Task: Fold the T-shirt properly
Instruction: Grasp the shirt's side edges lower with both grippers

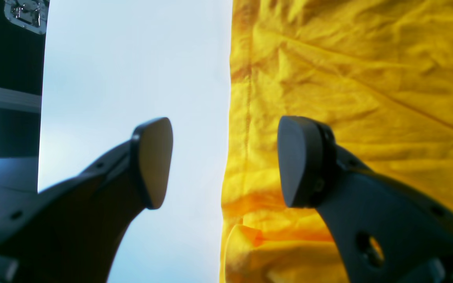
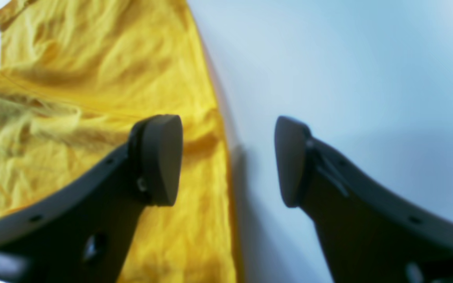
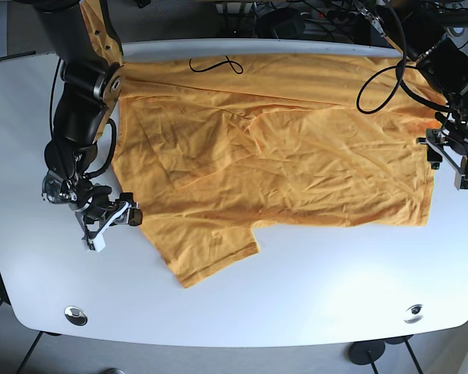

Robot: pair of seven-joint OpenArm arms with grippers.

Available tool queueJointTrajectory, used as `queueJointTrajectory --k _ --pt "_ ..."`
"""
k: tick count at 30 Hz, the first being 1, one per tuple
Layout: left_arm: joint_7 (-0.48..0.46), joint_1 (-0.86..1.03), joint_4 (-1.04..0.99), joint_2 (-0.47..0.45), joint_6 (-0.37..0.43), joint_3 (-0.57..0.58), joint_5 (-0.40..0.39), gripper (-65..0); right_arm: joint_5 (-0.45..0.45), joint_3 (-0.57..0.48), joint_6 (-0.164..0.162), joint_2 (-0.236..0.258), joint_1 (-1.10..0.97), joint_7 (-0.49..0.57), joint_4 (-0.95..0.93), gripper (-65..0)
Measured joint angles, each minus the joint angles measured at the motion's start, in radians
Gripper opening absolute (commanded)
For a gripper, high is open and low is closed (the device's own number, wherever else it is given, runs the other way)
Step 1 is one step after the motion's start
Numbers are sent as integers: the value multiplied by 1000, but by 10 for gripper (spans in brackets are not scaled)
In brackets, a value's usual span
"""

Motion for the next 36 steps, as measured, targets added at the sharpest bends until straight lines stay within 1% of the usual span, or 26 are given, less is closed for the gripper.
queueJointTrajectory --k 2,3,7,8,9,11,13,14,15,16,17,18,19,21,23,24,25,27,30,32,33,36 --pt "0 0 0 0 0 -2 7 -260 9 0 0 7 18 56 -71 -292" --pt "0 0 0 0 0 -2 7 -260 11 1 0 2 22 71 -89 -292" --pt "0 -12 -19 -8 0 -2 7 -256 17 4 1 -47 23 83 -93 -293" --pt "1 -47 -67 -14 70 -2 7 -256 18 3 4 -66 23 82 -95 -293" --pt "2 -78 -111 -24 103 -2 11 -256 18 3 3 -75 23 85 -95 -293" --pt "-1 -141 -196 -57 111 0 -3 -256 18 3 3 -91 23 86 -95 -295" --pt "-18 -212 -282 -83 115 -6 8 -257 28 3 0 -99 17 91 -94 -306" --pt "-50 -241 -330 -96 121 -6 11 -256 28 4 0 -101 14 93 -94 -335" --pt "-86 -270 -381 -110 121 -3 10 -256 27 4 0 -101 14 92 -94 -382" --pt "-123 -299 -445 -125 121 -1 10 -256 25 4 0 -101 14 88 -94 -442" --pt "-163 -351 -562 -147 121 10 11 -256 24 4 -5 -101 12 84 -94 -523" --pt "-192 -384 -644 -161 125 27 14 -256 24 4 -8 -100 11 82 -94 -568" --pt "-224 -415 -729 -178 125 60 15 -256 22 4 -8 -101 11 81 -94 -593" --pt "-307 -468 -859 -200 124 107 14 -257 19 4 -8 -104 11 74 -94 -595" --pt "-380 -500 -938 -209 135 141 12 -257 20 4 -8 -103 10 74 -94 -595" --pt "-409 -508 -964 -211 165 156 10 -256 21 4 -8 -103 9 74 -94 -595" --pt "-422 -510 -992 -214 218 191 10 -256 24 4 -8 -103 9 74 -94 -595" --pt "-469 -507 -1040 -232 227 254 10 -254 24 4 -8 -103 9 74 -94 -596" --pt "-550 -512 -1128 -237 233 297 5 -254 24 6 -8 -103 8 74 -94 -598" --pt "-559 -509 -1182 -233 233 297 3 -254 24 10 -8 -103 8 73 -94 -598" --pt "-591 -504 -1193 -233 233 297 -9 -254 24 10 -7 -103 8 74 -94 -598" --pt "-589 -504 -1199 -233 232 297 -5 -254 24 11 -5 -103 6 74 -94 -598"
